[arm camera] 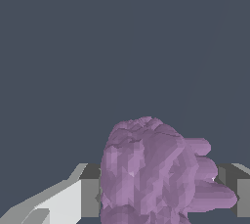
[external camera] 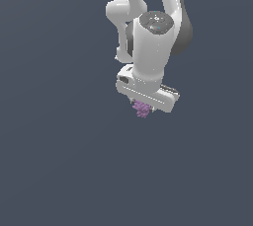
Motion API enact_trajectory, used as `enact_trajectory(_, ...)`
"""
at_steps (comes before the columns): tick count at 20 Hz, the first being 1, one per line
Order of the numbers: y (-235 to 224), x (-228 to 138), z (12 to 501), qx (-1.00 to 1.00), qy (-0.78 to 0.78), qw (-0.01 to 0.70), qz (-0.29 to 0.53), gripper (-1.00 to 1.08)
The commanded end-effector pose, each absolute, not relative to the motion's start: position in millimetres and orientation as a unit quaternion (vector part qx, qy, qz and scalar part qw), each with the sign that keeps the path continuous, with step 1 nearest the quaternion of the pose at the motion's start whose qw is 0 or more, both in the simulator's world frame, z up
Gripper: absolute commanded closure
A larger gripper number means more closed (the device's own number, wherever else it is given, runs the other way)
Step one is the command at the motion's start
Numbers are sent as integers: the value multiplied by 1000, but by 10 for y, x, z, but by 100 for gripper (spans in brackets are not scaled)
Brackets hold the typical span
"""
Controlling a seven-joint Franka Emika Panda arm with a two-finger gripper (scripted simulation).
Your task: Pick up the object and move it to a goal position.
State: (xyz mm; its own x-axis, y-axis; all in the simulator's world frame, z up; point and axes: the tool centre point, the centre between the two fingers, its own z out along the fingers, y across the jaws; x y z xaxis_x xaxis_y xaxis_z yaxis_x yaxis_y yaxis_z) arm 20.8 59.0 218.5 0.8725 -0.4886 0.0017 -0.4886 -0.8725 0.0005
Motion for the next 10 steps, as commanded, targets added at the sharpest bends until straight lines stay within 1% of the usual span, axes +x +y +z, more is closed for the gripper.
enact_trajectory(1,761,245,2436,968,-253,1,0,108)
enact_trajectory(5,983,306,2753,968,-253,1,0,108)
enact_trajectory(10,1169,366,3018,968,-253,0,0,108)
